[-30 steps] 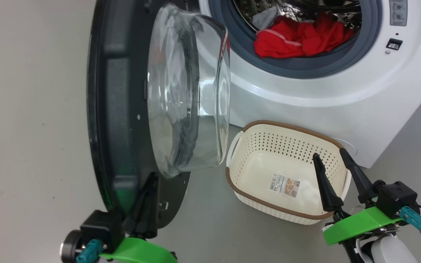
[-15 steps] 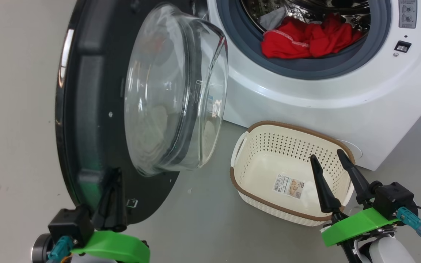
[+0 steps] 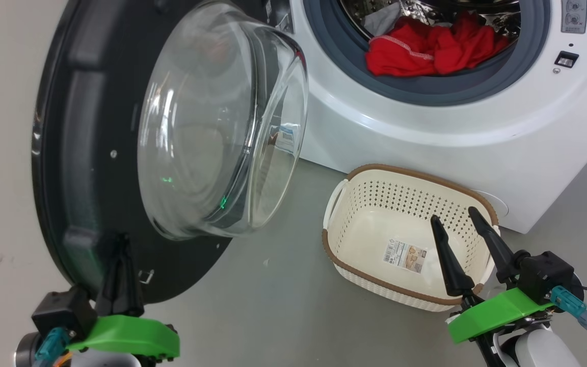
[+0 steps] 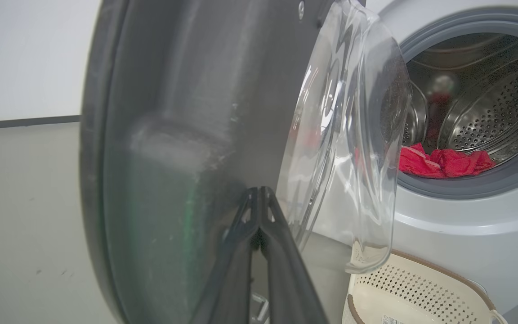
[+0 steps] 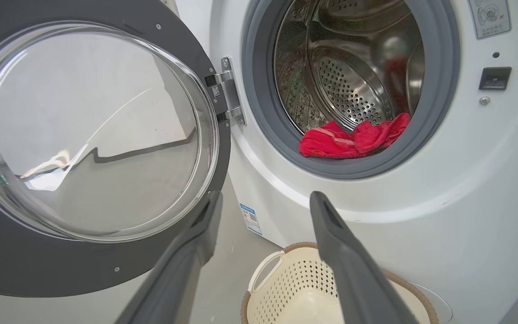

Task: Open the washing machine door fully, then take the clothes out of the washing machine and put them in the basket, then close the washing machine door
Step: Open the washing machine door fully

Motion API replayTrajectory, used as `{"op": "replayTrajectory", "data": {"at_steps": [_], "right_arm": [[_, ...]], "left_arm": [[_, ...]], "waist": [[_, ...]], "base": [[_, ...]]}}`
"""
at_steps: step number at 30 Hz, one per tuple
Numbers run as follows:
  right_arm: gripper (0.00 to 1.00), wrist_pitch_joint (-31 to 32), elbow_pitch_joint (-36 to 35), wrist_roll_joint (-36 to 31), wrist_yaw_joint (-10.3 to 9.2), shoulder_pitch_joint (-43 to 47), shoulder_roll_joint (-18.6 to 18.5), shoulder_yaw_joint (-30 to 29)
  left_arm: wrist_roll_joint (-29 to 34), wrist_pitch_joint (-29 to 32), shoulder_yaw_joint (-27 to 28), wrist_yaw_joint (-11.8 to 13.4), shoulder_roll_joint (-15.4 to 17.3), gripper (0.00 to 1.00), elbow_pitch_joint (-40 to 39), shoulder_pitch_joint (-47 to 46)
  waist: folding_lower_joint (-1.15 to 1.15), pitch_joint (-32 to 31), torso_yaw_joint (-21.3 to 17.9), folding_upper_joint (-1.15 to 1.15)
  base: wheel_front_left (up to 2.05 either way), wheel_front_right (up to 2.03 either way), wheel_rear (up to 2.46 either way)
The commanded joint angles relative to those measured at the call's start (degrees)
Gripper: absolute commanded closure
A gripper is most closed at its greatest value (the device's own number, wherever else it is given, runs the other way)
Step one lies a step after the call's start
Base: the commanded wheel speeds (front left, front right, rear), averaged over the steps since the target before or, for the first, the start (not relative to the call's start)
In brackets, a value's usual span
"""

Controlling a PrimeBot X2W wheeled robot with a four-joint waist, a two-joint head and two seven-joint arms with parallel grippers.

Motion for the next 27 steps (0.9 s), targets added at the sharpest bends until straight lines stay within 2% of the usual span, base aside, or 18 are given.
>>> {"op": "replayTrajectory", "data": {"at_steps": [1,7,15,27], "right_arm": [[0.0,-0.1,-1.8,-0.6,0.28,-0.6,0.1,1.4],[0.0,0.5,-2.3,-0.9,0.28,-0.5,0.1,1.7],[0.0,1.2,-2.8,-1.2,0.28,-0.1,0.1,1.9],[0.0,2.2,-3.7,-1.9,0.28,-0.1,0.1,2.2]], "left_arm": [[-0.1,-0.7,3.5,0.8,2.3,1.0,-0.6,-2.5],[-1.3,-2.8,5.3,0.6,2.5,1.0,2.1,-3.4],[-6.8,-5.3,9.3,-2.1,0.6,1.0,7.0,-4.9],[-7.4,-7.1,12.8,-4.5,0.3,1.0,13.6,-9.3]], "waist": [[0.0,0.0,0.0,0.0],[0.0,0.3,-0.3,0.0],[0.0,0.2,-0.8,0.0],[0.0,0.8,-1.3,0.0]], "base": [[0.0,0.0,0.0],[0.0,0.0,0.0],[0.0,0.0,0.0],[0.0,0.0,0.0]]}}
